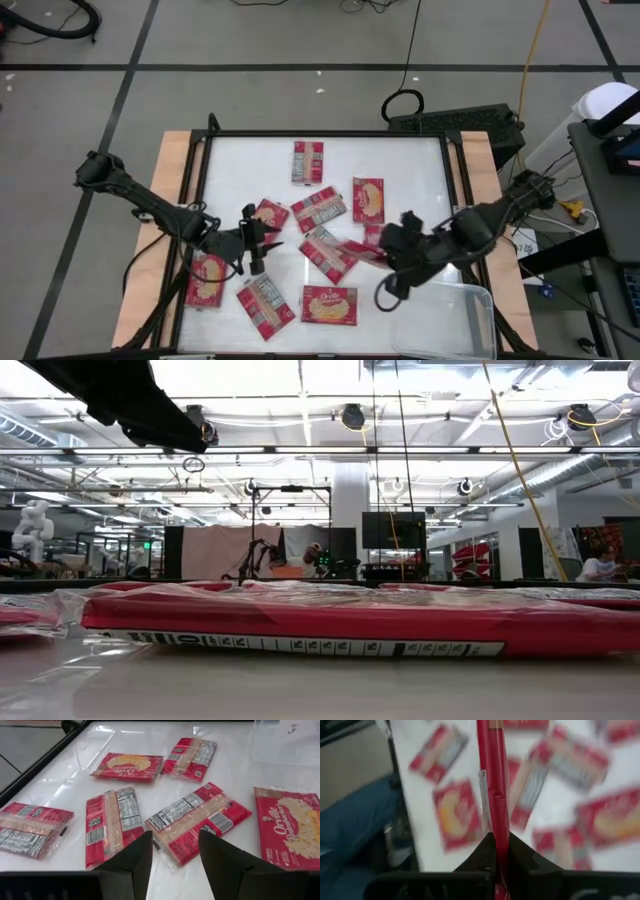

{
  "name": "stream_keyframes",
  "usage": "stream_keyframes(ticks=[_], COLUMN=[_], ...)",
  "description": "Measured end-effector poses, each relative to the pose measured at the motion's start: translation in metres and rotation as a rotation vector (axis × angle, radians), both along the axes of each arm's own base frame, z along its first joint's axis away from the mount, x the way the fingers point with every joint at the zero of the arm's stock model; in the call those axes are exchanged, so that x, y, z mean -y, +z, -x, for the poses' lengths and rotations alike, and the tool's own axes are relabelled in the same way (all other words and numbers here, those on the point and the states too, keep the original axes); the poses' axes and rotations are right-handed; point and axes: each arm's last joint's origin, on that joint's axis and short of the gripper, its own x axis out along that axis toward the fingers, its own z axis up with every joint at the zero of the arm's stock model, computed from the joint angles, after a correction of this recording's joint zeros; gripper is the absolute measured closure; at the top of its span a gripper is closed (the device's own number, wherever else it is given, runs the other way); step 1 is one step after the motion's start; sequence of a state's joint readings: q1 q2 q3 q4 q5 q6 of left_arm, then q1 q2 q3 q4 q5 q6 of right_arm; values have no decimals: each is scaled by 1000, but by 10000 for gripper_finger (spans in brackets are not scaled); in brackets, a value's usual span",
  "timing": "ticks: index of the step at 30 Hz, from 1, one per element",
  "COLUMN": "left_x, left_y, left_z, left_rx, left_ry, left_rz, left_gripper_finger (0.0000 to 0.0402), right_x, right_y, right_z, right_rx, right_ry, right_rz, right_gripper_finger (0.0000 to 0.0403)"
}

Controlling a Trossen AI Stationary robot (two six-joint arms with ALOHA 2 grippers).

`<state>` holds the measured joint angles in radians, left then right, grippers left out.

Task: Sort popcorn bags into baskets
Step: Put the red popcorn pack into the transparent bin

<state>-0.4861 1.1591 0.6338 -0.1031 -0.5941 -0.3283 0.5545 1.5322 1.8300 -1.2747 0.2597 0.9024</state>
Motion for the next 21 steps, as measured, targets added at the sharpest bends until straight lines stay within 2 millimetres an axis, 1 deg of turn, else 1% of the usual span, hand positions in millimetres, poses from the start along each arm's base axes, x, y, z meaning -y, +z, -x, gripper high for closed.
stream_keyframes(ticks=[2,5,8,14,18,21], left_x=[1,1,1,2,2,2], left_y=[0,0,0,1,1,1], left_z=[0,1,1,0,0,0], left_rx=[-2,-3,-2,9,11,11], left_ry=[-4,-7,-6,-4,-1,-1], left_rz=[-1,-1,2,11,18,19], left_gripper_finger=[240,240,240,240,240,240], right_x=[-7,-19,-29,-41,-56,-64], right_y=[1,-3,-4,-8,-19,-28], right_z=[9,24,37,62,76,85], right_rx=[-69,-239,-353,-484,-529,-563], right_ry=[-16,-36,-57,-90,-47,-73], right_rz=[-87,-226,-301,-261,-223,-203], right_gripper_finger=[398,398,398,398,398,399])
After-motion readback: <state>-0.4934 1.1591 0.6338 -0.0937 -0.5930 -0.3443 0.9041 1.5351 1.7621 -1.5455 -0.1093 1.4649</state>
